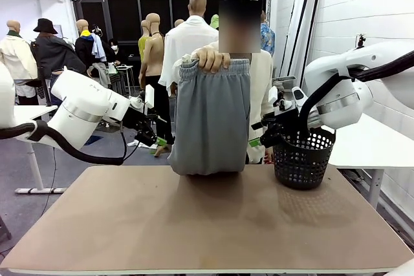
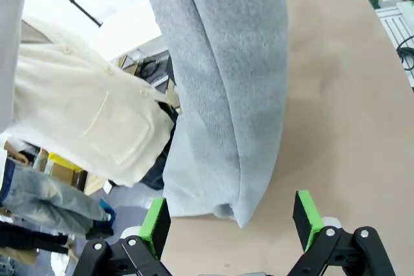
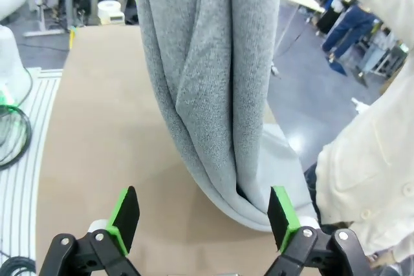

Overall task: Fold the training pants.
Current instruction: Grab both ends of the Training pants handed by a person.

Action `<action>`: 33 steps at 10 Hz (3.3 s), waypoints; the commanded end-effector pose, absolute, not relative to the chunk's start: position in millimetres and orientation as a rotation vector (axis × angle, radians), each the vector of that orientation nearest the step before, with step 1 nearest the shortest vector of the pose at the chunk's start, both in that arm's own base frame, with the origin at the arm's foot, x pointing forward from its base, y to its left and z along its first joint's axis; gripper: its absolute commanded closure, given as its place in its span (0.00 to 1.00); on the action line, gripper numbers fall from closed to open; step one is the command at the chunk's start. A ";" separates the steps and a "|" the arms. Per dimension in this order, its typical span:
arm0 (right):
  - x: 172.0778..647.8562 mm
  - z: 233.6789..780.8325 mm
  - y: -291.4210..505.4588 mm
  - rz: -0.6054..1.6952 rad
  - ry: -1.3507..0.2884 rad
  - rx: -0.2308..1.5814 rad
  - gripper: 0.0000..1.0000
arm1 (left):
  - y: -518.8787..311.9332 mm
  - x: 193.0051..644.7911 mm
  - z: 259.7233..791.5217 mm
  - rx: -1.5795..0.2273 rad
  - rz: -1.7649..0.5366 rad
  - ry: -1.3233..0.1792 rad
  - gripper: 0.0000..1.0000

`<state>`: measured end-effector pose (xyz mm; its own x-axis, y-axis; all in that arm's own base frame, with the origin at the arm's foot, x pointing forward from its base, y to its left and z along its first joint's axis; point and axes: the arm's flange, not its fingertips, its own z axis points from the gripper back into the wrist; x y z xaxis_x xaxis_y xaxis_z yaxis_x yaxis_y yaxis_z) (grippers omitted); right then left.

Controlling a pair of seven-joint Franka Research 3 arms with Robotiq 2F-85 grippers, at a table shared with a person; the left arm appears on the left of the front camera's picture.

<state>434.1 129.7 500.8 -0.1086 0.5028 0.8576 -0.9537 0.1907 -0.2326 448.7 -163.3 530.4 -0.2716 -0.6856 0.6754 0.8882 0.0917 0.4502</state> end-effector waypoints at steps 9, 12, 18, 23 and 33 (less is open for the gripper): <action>439.7 509.2 135.8 1.379 -1.272 0.658 0.00 | -179.8 462.1 532.5 -0.480 -1.517 -1.144 0.00; 440.8 518.2 137.8 1.399 -1.295 0.723 0.00 | -187.1 459.5 544.6 -0.548 -1.554 -1.153 0.00; 436.3 540.4 148.5 1.442 -1.349 0.843 0.00 | -198.8 449.9 567.1 -0.604 -1.468 -1.224 0.00; 433.1 553.0 160.2 1.460 -1.362 0.839 0.00 | -204.2 439.7 583.4 -0.677 -1.448 -1.248 0.00; 437.4 568.1 170.6 1.394 -1.348 0.889 0.00 | -224.9 438.7 600.7 -0.735 -1.384 -1.250 0.00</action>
